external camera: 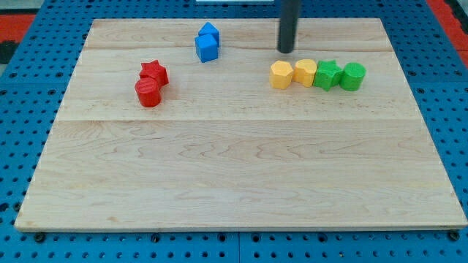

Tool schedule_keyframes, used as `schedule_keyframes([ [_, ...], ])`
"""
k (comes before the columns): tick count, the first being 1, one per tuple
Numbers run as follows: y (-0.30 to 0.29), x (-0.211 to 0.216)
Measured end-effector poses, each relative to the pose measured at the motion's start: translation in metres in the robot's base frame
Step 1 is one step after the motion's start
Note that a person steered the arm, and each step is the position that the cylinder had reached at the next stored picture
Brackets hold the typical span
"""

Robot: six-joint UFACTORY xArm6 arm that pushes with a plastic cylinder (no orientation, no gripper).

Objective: Push the yellow heart diagonal to the bottom right of the hexagon

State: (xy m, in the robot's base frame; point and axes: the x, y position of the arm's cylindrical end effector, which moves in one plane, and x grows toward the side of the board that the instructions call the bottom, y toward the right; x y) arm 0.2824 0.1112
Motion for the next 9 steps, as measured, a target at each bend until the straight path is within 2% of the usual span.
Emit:
schedule_keyframes([
  [3, -0.003, 0.077],
  [4, -0.003, 0.087],
  [7, -0.003, 0.084],
  [9, -0.001, 0.122],
])
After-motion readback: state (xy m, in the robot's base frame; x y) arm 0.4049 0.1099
